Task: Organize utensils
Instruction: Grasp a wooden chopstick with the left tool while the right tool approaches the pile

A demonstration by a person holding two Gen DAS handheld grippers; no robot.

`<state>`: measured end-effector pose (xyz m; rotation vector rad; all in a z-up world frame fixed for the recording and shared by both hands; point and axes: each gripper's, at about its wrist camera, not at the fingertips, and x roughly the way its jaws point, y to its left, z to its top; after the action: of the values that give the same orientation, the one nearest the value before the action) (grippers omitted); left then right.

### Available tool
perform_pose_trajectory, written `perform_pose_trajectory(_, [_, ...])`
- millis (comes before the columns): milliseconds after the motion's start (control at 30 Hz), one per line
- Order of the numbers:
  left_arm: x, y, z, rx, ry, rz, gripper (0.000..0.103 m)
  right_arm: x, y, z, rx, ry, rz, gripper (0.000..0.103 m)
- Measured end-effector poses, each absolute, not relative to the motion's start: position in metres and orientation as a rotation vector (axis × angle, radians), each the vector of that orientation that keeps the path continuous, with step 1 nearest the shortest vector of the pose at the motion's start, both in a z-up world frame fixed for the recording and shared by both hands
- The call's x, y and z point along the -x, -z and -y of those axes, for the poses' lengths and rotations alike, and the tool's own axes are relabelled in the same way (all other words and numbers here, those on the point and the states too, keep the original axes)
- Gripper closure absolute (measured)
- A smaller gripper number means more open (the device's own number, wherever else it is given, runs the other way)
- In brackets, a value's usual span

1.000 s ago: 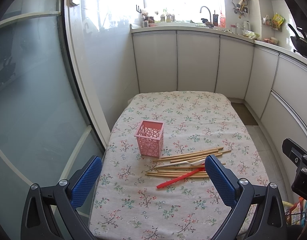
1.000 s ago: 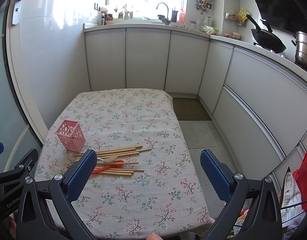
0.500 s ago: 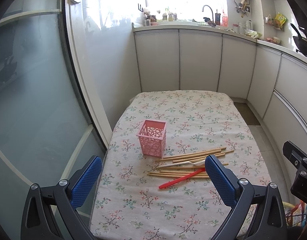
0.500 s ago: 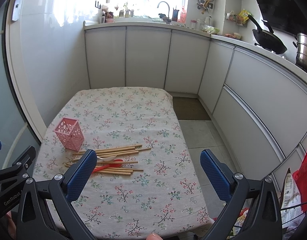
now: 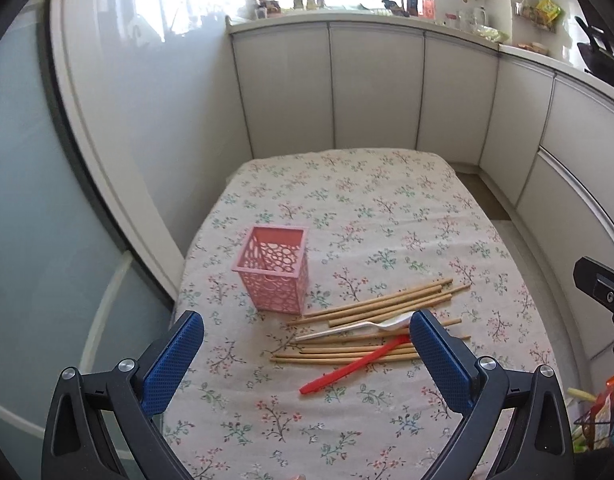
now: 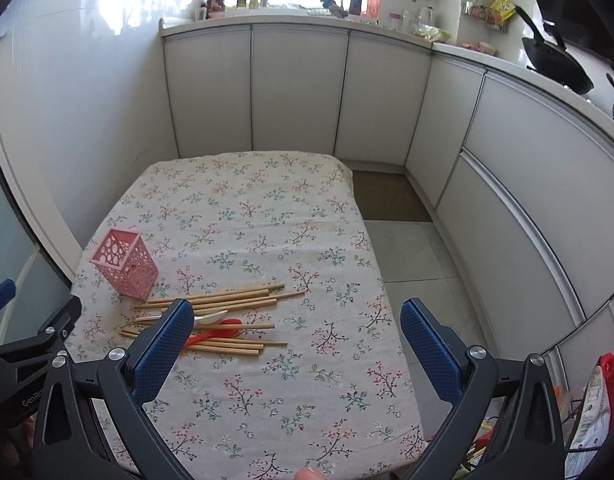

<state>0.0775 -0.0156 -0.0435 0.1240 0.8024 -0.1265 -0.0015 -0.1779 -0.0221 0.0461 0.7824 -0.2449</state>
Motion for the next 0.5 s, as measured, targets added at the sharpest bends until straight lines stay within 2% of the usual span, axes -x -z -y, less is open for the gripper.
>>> perform_pose_trajectory(333, [-0.152, 0.096, 0.027, -0.117, 0.281, -0.967, 0.001, -0.079, 0.067, 0.212, -0.09, 0.243, -0.95, 0.0])
perform_pose_trajectory(433, [-0.171, 0.116, 0.028, -0.078, 0.341, -1.024, 0.015, -0.092, 0.097, 0.225, -0.132, 0.227, -1.02, 0.0])
perform_pose_trajectory(500, [-0.183, 0.127, 0.037, -0.051, 0.401, -1.064, 0.031, -0.103, 0.118, 0.234, -0.155, 0.212, -1.087, 0.0])
